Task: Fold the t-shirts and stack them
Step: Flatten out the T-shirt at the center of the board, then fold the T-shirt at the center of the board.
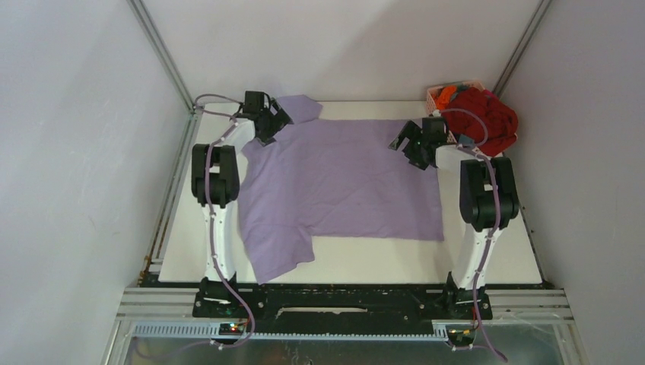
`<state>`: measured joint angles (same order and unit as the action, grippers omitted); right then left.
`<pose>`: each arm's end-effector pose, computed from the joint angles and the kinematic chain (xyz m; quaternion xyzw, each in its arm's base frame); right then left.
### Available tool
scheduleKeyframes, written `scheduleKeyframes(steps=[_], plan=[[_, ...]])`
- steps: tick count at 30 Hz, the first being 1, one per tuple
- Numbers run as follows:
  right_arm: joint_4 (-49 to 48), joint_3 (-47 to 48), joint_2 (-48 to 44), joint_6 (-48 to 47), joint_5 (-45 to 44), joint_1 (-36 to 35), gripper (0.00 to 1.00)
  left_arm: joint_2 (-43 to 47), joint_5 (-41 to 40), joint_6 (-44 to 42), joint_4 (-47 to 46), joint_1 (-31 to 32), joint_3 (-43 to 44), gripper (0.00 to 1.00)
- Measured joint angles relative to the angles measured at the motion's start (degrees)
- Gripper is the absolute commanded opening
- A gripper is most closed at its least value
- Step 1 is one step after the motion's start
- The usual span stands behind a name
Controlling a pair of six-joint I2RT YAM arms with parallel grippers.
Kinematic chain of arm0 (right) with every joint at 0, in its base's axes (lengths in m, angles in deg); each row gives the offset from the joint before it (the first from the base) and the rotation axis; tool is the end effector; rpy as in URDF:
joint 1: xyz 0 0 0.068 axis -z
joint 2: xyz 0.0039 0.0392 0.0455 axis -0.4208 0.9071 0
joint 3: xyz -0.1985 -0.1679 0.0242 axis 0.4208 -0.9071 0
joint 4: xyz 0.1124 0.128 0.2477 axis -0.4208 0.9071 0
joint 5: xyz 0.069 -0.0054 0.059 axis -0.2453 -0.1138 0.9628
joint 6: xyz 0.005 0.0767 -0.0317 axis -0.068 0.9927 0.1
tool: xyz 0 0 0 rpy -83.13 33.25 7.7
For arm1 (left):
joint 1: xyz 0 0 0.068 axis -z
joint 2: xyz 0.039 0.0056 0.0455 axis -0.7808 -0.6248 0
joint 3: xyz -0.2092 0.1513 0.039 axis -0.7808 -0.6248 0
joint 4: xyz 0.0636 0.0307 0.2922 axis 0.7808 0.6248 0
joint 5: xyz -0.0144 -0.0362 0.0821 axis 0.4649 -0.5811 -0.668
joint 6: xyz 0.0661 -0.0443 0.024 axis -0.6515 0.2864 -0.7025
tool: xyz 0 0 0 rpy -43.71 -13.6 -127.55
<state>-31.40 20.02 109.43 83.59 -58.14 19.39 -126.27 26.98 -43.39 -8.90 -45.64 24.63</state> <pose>0.4797 0.0590 0.0907 0.2487 0.8772 0.2352 0.3366 0.5817 -0.0677 0.1142 -0.2908 0.8739 -0.2229 0.3195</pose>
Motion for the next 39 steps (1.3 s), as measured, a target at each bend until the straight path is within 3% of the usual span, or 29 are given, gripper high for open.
scheduleKeyframes(steps=[5,10,15,17,20,24,29,35,39], plan=[[6.08,-5.25,-11.30,-3.41,-4.17,-1.55,1.00,5.46,-4.28,-3.61,3.02,0.55,-4.50,1.00],[5.29,-20.52,-37.11,-4.35,-10.67,-5.86,1.00,29.22,-12.26,-6.58,2.60,4.50,-26.05,1.00],[3.63,-38.71,-61.53,-2.54,-16.17,-6.86,0.99,54.97,-21.79,-6.91,0.87,15.69,-45.42,1.00],[5.55,-47.74,-71.12,-1.09,-17.81,-4.66,1.00,65.35,-27.58,-4.02,5.55,24.96,-57.81,1.00],[6.54,-49.00,-73.18,-1.11,-17.57,-4.22,1.00,66.58,-29.75,-1.14,9.40,28.13,-62.88,1.00],[6.25,-49.40,-76.17,-1.22,-16.63,-4.00,1.00,70.16,-32.33,5.57,22.93,35.36,-70.31,0.99],[6.29,-49.40,-74.75,-1.60,-15.63,-3.41,1.00,75.38,-32.44,13.66,34.67,41.07,-73.16,0.82],[6.51,-49.40,-73.64,-1.79,-15.41,-2.58,1.00,83.54,-25.86,20.98,37.68,44.30,-83.14,0.63],[6.34,-49.40,-72.65,-1.88,-15.41,-2.38,1.00,89.42,-22.95,23.85,38.23,44.46,-85.18,0.59]])
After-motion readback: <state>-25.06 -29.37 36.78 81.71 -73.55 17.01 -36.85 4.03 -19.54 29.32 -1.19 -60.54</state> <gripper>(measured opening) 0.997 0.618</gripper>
